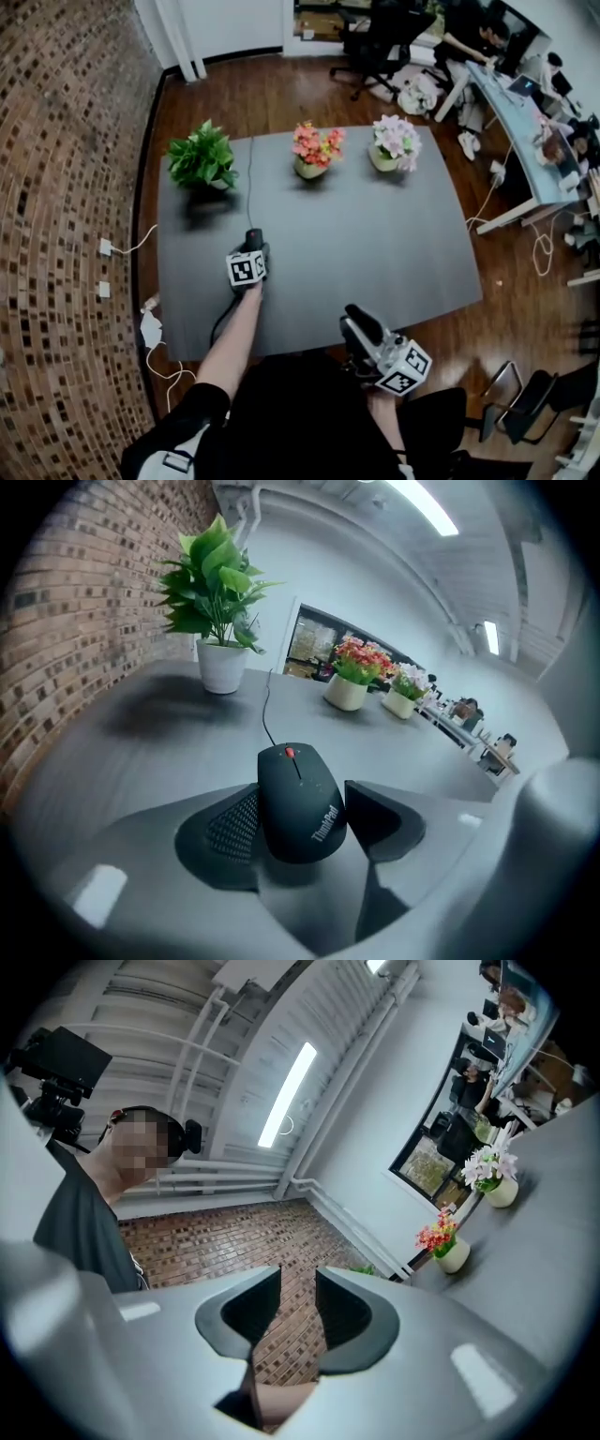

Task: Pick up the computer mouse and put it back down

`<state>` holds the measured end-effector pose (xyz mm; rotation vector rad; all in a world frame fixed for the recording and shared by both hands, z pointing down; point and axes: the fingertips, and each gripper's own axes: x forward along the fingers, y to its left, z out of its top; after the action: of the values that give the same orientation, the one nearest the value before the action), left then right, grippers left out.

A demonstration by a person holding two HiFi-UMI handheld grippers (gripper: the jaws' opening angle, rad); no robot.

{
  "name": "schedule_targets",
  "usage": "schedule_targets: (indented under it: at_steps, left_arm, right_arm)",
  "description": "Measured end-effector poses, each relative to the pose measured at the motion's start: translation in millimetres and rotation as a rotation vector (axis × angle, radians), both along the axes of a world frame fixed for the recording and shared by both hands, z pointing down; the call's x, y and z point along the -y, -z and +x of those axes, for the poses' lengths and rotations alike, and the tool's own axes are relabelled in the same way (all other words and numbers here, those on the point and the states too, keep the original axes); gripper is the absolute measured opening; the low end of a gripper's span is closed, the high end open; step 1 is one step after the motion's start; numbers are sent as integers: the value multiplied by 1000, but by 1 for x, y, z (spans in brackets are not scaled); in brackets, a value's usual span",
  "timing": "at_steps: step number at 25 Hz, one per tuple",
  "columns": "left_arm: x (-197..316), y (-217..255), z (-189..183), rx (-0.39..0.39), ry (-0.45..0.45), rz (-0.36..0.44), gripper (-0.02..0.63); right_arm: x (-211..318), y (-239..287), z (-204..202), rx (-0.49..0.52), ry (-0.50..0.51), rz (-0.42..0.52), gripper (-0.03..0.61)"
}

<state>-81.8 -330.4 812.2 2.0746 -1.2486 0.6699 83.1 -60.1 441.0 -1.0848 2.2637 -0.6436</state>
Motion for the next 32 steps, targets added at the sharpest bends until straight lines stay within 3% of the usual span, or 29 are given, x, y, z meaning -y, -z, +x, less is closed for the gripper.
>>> schedule_targets:
  at_steps: [4,10,14,17,21,23,25,30,32]
  left_arm:
    - [12,-15,-3,113,23,2,287]
    - [13,-33,-10,203,43,-22,287]
    - [9,-30,-5,166,11,-9,290]
    - [1,-26,-2,126,-35,5,341]
    - [-23,-13,-30,93,-20,49,345]
    - [-45,0,-50,30,17,84,344]
    - [-69,17,-66,-87,54,111,344]
    - [-131,82,-90,-480,69,104,342]
    - [-150,118,-89,-677,27,124,279]
  right_arm:
    - [-3,-1,-2,-9,-4,-9,91]
    - [-2,4,-10,-23,19,-8,91]
    - [2,9,-19,-35,46,-9,91]
    - [4,10,-25,-37,66,-5,91]
    - [7,10,-31,-29,87,-3,91]
    - [10,4,-33,-34,97,-21,91]
    - [16,-4,-34,-40,107,-52,91]
    - [31,-26,-41,-43,149,-130,91]
    - [36,-31,-45,-34,168,-148,89]
